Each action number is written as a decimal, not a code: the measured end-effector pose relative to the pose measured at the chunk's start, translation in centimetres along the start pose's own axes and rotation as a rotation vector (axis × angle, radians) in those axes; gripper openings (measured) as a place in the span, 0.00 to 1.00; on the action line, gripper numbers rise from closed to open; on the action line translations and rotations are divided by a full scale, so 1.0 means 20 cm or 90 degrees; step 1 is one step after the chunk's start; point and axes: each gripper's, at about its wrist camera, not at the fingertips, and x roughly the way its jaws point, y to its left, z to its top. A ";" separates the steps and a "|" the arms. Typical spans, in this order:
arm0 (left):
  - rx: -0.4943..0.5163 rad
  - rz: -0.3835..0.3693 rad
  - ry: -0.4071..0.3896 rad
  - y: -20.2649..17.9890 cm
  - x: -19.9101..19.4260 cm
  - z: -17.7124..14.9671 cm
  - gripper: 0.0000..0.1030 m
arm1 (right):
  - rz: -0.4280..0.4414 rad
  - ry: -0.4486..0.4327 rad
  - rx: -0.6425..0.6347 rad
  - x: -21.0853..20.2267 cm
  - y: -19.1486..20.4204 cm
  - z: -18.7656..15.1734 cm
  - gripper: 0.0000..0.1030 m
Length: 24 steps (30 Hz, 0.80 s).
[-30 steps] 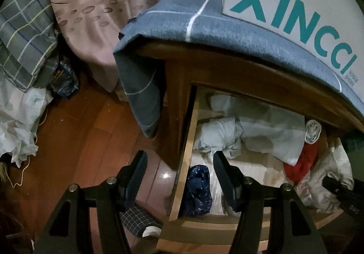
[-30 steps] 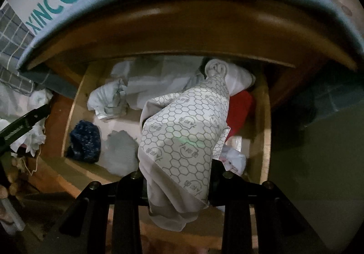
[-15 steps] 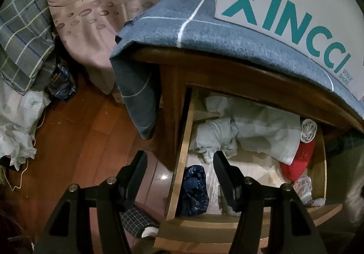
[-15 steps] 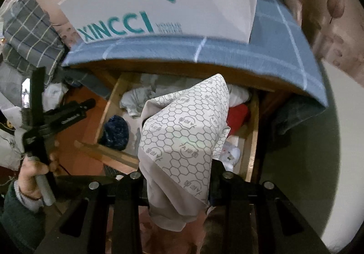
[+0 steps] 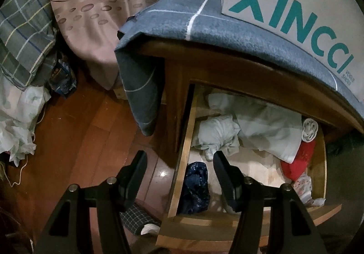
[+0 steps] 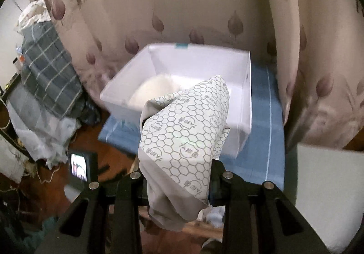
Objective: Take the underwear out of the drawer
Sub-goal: 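Carry the grey hexagon-print underwear into the white shoe box with the right tool and release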
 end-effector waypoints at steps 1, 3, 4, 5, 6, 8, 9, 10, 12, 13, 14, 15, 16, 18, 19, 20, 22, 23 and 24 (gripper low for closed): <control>0.002 0.003 -0.001 0.00 0.00 0.00 0.60 | -0.004 0.000 0.000 0.00 -0.01 0.04 0.29; 0.003 0.003 -0.001 0.00 0.00 0.00 0.60 | -0.014 -0.002 -0.004 0.03 0.01 0.13 0.29; 0.002 0.001 0.000 0.00 0.00 0.00 0.60 | -0.023 -0.004 -0.008 0.05 0.02 0.16 0.29; 0.001 -0.001 0.001 0.00 0.00 0.00 0.60 | -0.032 -0.002 -0.011 0.08 0.01 0.19 0.29; -0.001 -0.001 0.002 0.01 0.00 0.00 0.60 | -0.038 -0.002 -0.009 0.11 0.00 0.23 0.29; -0.003 -0.002 0.003 0.01 0.00 0.00 0.60 | -0.045 0.008 -0.009 0.18 -0.01 0.28 0.29; -0.004 -0.001 0.003 0.01 0.00 0.00 0.60 | -0.055 0.011 -0.008 0.22 -0.02 0.31 0.29; -0.004 0.001 0.004 0.02 0.00 0.00 0.60 | -0.061 0.019 -0.006 0.27 -0.03 0.32 0.29; -0.003 0.001 0.006 0.01 0.01 0.00 0.60 | -0.069 0.037 0.000 0.37 -0.06 0.36 0.29; -0.003 0.000 0.006 0.01 0.01 0.00 0.60 | -0.071 0.048 0.005 0.41 -0.08 0.36 0.29; -0.003 0.000 0.006 0.01 0.01 0.00 0.60 | -0.078 0.057 0.004 0.46 -0.09 0.36 0.29; -0.004 -0.001 0.007 0.01 0.01 0.00 0.60 | -0.088 0.066 0.003 0.51 -0.10 0.36 0.29; -0.003 -0.002 0.008 0.01 0.01 0.00 0.60 | -0.097 0.077 0.001 0.56 -0.11 0.36 0.29; -0.002 -0.002 0.009 0.01 0.01 0.00 0.60 | -0.100 0.095 0.003 0.64 -0.13 0.36 0.30; -0.001 -0.002 0.009 0.01 0.01 0.00 0.60 | -0.101 0.104 0.004 0.68 -0.14 0.35 0.30; 0.000 -0.003 0.010 0.01 0.02 0.00 0.60 | -0.102 0.114 0.010 0.72 -0.15 0.35 0.30; 0.002 -0.003 0.013 0.00 0.02 0.00 0.60 | -0.101 0.124 0.021 0.77 -0.18 0.34 0.31; 0.004 -0.003 0.013 0.00 0.02 0.00 0.60 | -0.105 0.131 0.023 0.80 -0.19 0.33 0.32; 0.006 -0.005 0.013 -0.01 0.02 0.00 0.60 | -0.108 0.135 0.023 0.83 -0.19 0.32 0.32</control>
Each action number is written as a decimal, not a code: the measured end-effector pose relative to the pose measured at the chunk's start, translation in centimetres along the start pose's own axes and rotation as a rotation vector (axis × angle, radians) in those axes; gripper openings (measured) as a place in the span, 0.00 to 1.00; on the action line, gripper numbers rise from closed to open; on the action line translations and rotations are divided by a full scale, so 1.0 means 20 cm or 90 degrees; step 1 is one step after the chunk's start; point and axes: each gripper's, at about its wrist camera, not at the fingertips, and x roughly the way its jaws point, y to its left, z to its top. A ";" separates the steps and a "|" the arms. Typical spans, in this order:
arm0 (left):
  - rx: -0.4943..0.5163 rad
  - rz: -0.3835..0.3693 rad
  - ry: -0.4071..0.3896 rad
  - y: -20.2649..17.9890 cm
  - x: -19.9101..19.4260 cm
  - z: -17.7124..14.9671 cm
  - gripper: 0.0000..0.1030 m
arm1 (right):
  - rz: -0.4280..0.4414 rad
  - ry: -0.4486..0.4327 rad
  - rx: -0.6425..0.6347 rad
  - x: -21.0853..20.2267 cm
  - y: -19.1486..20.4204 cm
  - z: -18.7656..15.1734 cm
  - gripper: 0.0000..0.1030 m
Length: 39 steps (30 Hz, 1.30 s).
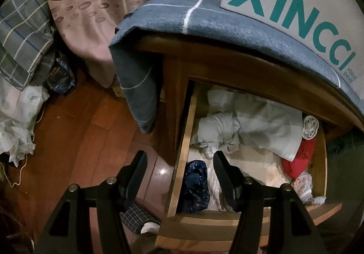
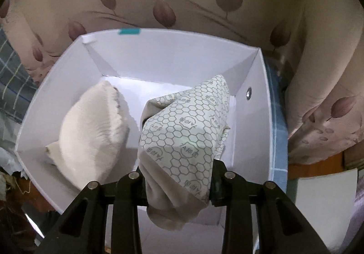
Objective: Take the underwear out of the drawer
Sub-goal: 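Carry the grey hexagon-print underwear into the white shoe box with the right tool and release, then lower the right tool and grasp the pink-floral white underwear while the left tool lowers into the drawer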
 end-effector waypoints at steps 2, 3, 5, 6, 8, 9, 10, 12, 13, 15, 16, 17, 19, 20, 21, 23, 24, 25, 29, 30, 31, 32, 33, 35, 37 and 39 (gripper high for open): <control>0.004 -0.001 0.001 -0.01 0.00 0.00 0.60 | -0.001 0.004 -0.004 0.02 0.01 0.00 0.33; 0.005 -0.002 0.002 -0.01 0.01 0.00 0.60 | -0.003 0.004 -0.005 0.02 0.02 0.00 0.35; 0.006 -0.007 0.006 -0.02 0.02 0.00 0.60 | -0.004 0.005 -0.007 0.03 0.03 -0.01 0.39; 0.006 -0.006 0.008 -0.02 0.02 0.00 0.60 | 0.000 0.004 -0.008 0.02 0.04 -0.01 0.43; 0.008 -0.006 0.008 -0.02 0.02 0.00 0.60 | 0.004 -0.009 -0.007 -0.01 0.04 -0.02 0.48; 0.009 -0.006 0.009 -0.02 0.02 0.00 0.60 | 0.006 -0.019 -0.004 -0.04 0.04 -0.03 0.50; 0.010 -0.007 0.011 -0.02 0.02 0.00 0.60 | 0.006 -0.024 -0.001 -0.06 0.04 -0.03 0.58; 0.011 -0.010 0.011 -0.03 0.03 0.00 0.60 | 0.012 -0.039 0.001 -0.13 0.05 -0.04 0.63; 0.014 -0.008 0.011 -0.03 0.03 0.00 0.60 | 0.013 -0.045 -0.002 -0.17 0.05 -0.05 0.63; 0.018 -0.009 0.014 -0.04 0.03 0.00 0.60 | 0.018 -0.044 -0.018 -0.25 0.06 -0.10 0.63; 0.020 -0.010 0.016 -0.05 0.03 0.00 0.60 | 0.025 -0.047 -0.027 -0.30 0.06 -0.14 0.63; 0.024 -0.012 0.019 -0.05 0.03 0.00 0.60 | 0.028 -0.047 -0.034 -0.34 0.06 -0.17 0.63; 0.029 -0.014 0.023 -0.06 0.04 0.00 0.60 | 0.034 -0.040 -0.050 -0.42 0.06 -0.26 0.63; 0.031 -0.016 0.027 -0.06 0.04 -0.01 0.60 | 0.037 -0.037 -0.058 -0.45 0.05 -0.32 0.63; 0.032 -0.018 0.030 -0.07 0.05 -0.01 0.60 | 0.039 -0.030 -0.066 -0.47 0.05 -0.35 0.63; 0.034 -0.026 0.037 -0.08 0.05 -0.01 0.60 | 0.049 -0.016 -0.081 -0.49 0.05 -0.45 0.64; 0.037 -0.029 0.041 -0.08 0.06 -0.02 0.60 | 0.053 -0.005 -0.089 -0.49 0.04 -0.50 0.65; 0.041 -0.031 0.046 -0.09 0.06 -0.02 0.60 | 0.054 0.009 -0.096 -0.48 0.04 -0.55 0.66; 0.055 -0.039 0.069 -0.11 0.09 -0.04 0.60 | 0.054 0.087 -0.106 -0.35 0.02 -0.76 0.67; 0.056 -0.041 0.072 -0.11 0.09 -0.04 0.60 | 0.054 0.102 -0.104 -0.32 0.02 -0.80 0.67; 0.057 -0.043 0.075 -0.12 0.09 -0.05 0.60 | 0.058 0.125 -0.102 -0.26 0.02 -0.85 0.67; 0.058 -0.044 0.074 -0.12 0.09 -0.05 0.60 | 0.062 0.149 -0.103 -0.20 0.02 -0.89 0.67; 0.062 -0.042 0.073 -0.12 0.08 -0.06 0.60 | 0.064 0.176 -0.101 -0.13 0.01 -0.93 0.67; 0.071 -0.040 0.072 -0.13 0.08 -0.06 0.60 | 0.065 0.220 -0.100 0.00 0.01 -0.99 0.67; 0.074 -0.037 0.078 -0.13 0.09 -0.06 0.60 | 0.065 0.262 -0.105 0.15 0.01 -1.05 0.67; 0.072 -0.042 0.085 -0.14 0.10 -0.05 0.60 | 0.066 0.294 -0.105 0.26 -0.01 -1.08 0.67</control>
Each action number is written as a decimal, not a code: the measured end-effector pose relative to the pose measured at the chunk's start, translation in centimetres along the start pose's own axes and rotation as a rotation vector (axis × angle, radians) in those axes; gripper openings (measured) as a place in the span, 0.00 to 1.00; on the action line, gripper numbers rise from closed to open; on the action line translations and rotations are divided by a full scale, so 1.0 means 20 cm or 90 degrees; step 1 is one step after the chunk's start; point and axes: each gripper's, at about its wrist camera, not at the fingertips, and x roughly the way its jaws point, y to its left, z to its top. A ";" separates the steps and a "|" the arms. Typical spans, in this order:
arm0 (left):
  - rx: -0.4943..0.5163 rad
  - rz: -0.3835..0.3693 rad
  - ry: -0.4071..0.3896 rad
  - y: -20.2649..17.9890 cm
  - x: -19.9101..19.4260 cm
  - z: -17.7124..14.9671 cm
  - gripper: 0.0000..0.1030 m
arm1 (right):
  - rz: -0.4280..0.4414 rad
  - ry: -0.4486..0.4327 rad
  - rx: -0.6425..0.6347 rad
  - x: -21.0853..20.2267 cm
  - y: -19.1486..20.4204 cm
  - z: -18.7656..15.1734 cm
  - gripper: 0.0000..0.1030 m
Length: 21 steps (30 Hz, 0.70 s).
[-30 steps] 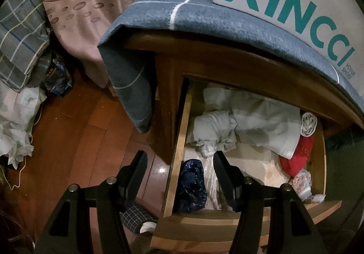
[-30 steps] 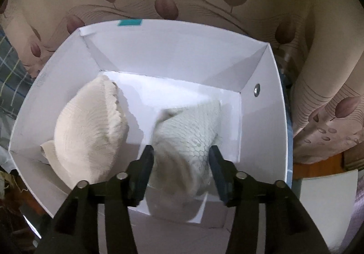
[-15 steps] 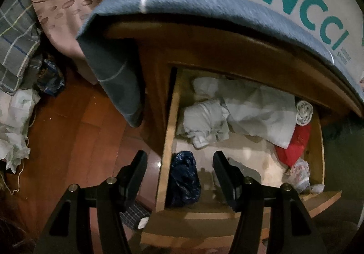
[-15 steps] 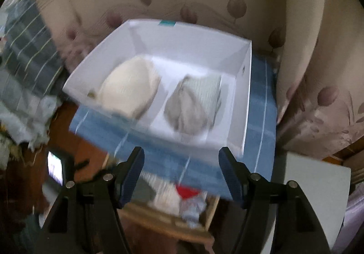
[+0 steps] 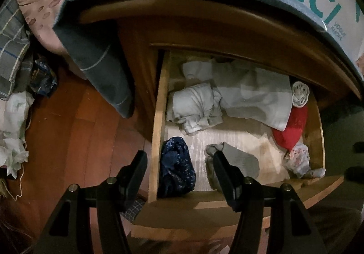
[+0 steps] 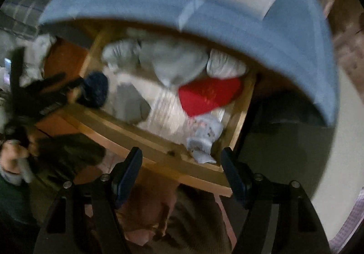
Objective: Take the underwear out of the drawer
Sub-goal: 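Lower the right tool and grasp the pink-floral white underwear while the left tool lowers into the drawer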
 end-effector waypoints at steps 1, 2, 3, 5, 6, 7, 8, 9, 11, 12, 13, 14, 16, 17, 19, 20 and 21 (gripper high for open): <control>-0.001 -0.002 0.004 0.00 0.01 0.01 0.60 | 0.004 0.013 0.004 0.05 -0.02 0.00 0.67; -0.001 -0.002 0.005 -0.01 0.01 0.01 0.60 | 0.006 0.030 0.008 0.12 -0.04 0.02 0.67; 0.002 -0.001 0.007 -0.01 0.01 0.01 0.60 | 0.009 0.045 0.010 0.17 -0.05 0.03 0.67; 0.011 0.003 0.010 -0.03 0.02 0.01 0.60 | 0.015 0.070 0.019 0.26 -0.09 0.04 0.67; 0.014 0.003 0.013 -0.04 0.02 0.01 0.60 | 0.017 0.085 0.023 0.30 -0.10 0.05 0.67; 0.015 0.000 0.017 -0.04 0.03 0.01 0.60 | 0.021 0.097 0.025 0.34 -0.11 0.06 0.67; 0.016 -0.004 0.021 -0.05 0.03 0.01 0.60 | 0.023 0.111 0.025 0.37 -0.12 0.08 0.67; 0.019 -0.006 0.025 -0.05 0.04 0.00 0.60 | 0.026 0.124 0.026 0.41 -0.13 0.08 0.67; 0.029 -0.003 0.029 -0.07 0.05 0.00 0.60 | 0.033 0.150 0.022 0.46 -0.13 0.09 0.67; 0.035 0.000 0.030 -0.07 0.05 0.00 0.60 | 0.033 0.161 0.020 0.49 -0.13 0.10 0.67; 0.039 0.001 0.031 -0.08 0.05 0.00 0.60 | 0.026 0.168 0.015 0.52 -0.12 0.10 0.67; 0.042 0.001 0.031 -0.08 0.05 0.00 0.60 | 0.018 0.171 0.011 0.54 -0.12 0.11 0.67; 0.040 -0.004 0.038 -0.09 0.06 0.00 0.60 | 0.006 0.175 0.011 0.59 -0.13 0.13 0.67; 0.037 -0.010 0.041 -0.09 0.07 0.00 0.60 | 0.003 0.176 0.017 0.62 -0.13 0.14 0.67; 0.036 -0.011 0.047 -0.09 0.08 0.00 0.60 | 0.000 0.179 0.017 0.66 -0.13 0.16 0.67; 0.038 -0.007 0.048 -0.09 0.08 0.00 0.60 | -0.011 0.182 0.015 0.68 -0.12 0.16 0.67; 0.041 -0.002 0.050 -0.09 0.09 0.00 0.60 | -0.022 0.186 0.011 0.70 -0.12 0.16 0.68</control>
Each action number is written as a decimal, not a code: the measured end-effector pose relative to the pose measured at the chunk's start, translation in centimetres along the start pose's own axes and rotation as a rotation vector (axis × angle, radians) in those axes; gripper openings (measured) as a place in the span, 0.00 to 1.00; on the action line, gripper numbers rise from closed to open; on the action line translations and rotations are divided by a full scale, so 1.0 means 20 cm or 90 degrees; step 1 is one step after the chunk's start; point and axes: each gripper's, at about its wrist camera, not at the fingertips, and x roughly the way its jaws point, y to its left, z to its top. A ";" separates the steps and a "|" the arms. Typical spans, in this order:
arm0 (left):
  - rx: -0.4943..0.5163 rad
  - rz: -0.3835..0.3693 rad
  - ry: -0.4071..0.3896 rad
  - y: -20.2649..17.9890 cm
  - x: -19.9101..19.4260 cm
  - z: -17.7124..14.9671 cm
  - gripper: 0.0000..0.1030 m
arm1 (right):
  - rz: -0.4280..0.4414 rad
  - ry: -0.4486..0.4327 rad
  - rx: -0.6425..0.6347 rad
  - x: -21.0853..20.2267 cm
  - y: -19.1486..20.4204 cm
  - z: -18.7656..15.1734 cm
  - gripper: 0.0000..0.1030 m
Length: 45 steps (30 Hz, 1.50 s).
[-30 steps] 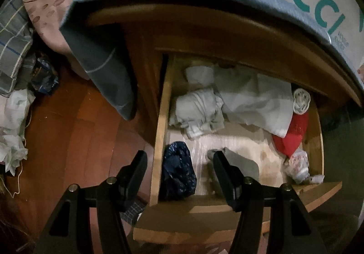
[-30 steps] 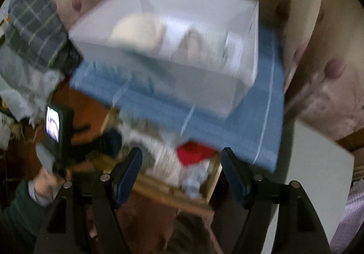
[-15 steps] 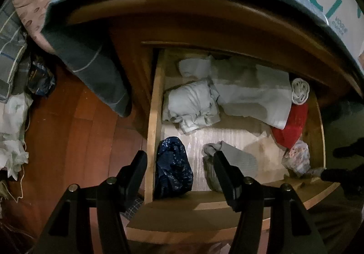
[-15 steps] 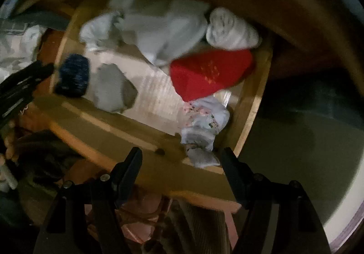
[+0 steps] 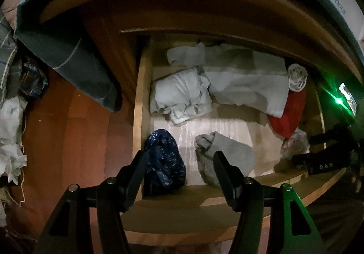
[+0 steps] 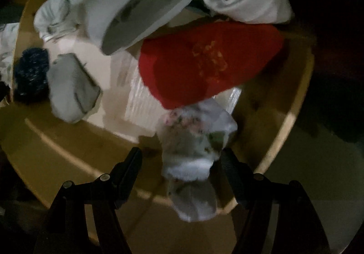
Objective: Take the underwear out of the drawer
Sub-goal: 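Lower the right tool and grasp the pink-floral white underwear while the left tool lowers into the drawer, then grasp the grey striped knit underwear with the left tool while the right tool holds the floral one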
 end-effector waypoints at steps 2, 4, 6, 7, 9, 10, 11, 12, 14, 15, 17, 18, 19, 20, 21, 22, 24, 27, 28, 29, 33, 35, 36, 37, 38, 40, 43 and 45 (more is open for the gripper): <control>-0.001 0.006 0.005 0.00 0.01 0.00 0.60 | -0.018 0.012 -0.012 0.04 0.01 0.01 0.69; -0.013 -0.004 0.011 0.01 0.02 0.00 0.60 | -0.026 0.022 -0.014 0.07 0.01 0.01 0.69; -0.022 -0.018 0.016 -0.01 0.02 0.01 0.60 | -0.025 0.020 -0.015 0.07 0.02 0.02 0.70; -0.019 -0.017 0.015 -0.02 0.02 0.02 0.60 | -0.024 0.020 -0.017 0.07 0.02 0.03 0.70; -0.005 -0.011 0.015 -0.05 0.03 0.02 0.60 | -0.023 0.027 -0.022 0.08 0.03 0.04 0.72; -0.001 -0.008 0.019 -0.07 0.04 0.02 0.60 | -0.023 0.026 -0.023 0.08 0.04 0.04 0.72; -0.002 -0.009 0.023 -0.07 0.05 0.02 0.60 | -0.027 0.029 -0.029 0.09 0.05 0.05 0.72; -0.004 -0.010 0.028 -0.08 0.06 0.02 0.60 | -0.035 0.032 -0.039 0.09 0.06 0.05 0.72; -0.009 -0.010 0.035 -0.08 0.07 0.02 0.60 | -0.044 0.035 -0.048 0.10 0.09 0.07 0.73; -0.010 -0.010 0.038 -0.08 0.07 0.02 0.60 | -0.050 0.036 -0.049 0.10 0.10 0.07 0.73; -0.012 -0.009 0.039 -0.08 0.08 0.02 0.60 | -0.058 0.039 -0.063 0.11 0.12 0.07 0.68; -0.011 -0.008 0.040 -0.09 0.08 0.02 0.60 | -0.071 0.038 -0.071 0.12 0.13 0.07 0.65; -0.011 -0.007 0.042 -0.09 0.08 0.02 0.60 | -0.085 0.040 -0.077 0.12 0.14 0.07 0.58; -0.012 -0.007 0.045 -0.09 0.09 0.02 0.60 | -0.094 0.041 -0.083 0.12 0.14 0.06 0.53; -0.012 -0.009 0.049 -0.10 0.10 0.02 0.60 | -0.098 0.034 -0.083 0.12 0.14 0.05 0.51; -0.012 -0.012 0.053 -0.10 0.11 0.02 0.60 | -0.100 0.032 -0.081 0.12 0.14 0.05 0.45; -0.011 -0.016 0.060 -0.11 0.13 0.02 0.60 | -0.097 0.021 -0.073 0.09 0.12 0.03 0.38; 0.006 -0.012 0.065 -0.13 0.14 0.01 0.60 | -0.088 0.000 -0.043 0.07 0.10 0.01 0.28; 0.011 -0.012 0.065 -0.14 0.15 0.01 0.60 | -0.078 -0.010 -0.031 0.05 0.09 0.00 0.27; 0.013 -0.008 0.065 -0.14 0.15 0.01 0.60 | -0.065 -0.025 -0.020 0.03 0.07 -0.01 0.26; -0.005 -0.031 0.082 -0.12 0.18 0.01 0.60 | 0.057 -0.080 0.047 -0.04 0.02 -0.09 0.26; -0.007 -0.047 0.095 -0.14 0.19 0.01 0.60 | 0.108 -0.106 0.076 -0.07 0.00 -0.14 0.26; -0.002 -0.052 0.099 -0.15 0.20 0.01 0.60 | 0.127 -0.120 0.094 -0.09 -0.01 -0.17 0.26; 0.003 -0.055 0.102 -0.16 0.20 0.01 0.61 | 0.133 -0.135 0.107 -0.12 -0.02 -0.17 0.26; 0.007 -0.056 0.106 -0.17 0.21 0.01 0.62 | 0.141 -0.150 0.119 -0.15 -0.04 -0.18 0.26; 0.011 -0.061 0.116 -0.19 0.22 0.01 0.69 | 0.156 -0.180 0.141 -0.20 -0.09 -0.24 0.26; 0.003 -0.075 0.142 -0.22 0.25 0.03 0.71 | 0.155 -0.218 0.164 -0.30 -0.16 -0.30 0.26; -0.010 -0.092 0.164 -0.23 0.29 0.04 0.71 | 0.169 -0.234 0.177 -0.29 -0.16 -0.36 0.26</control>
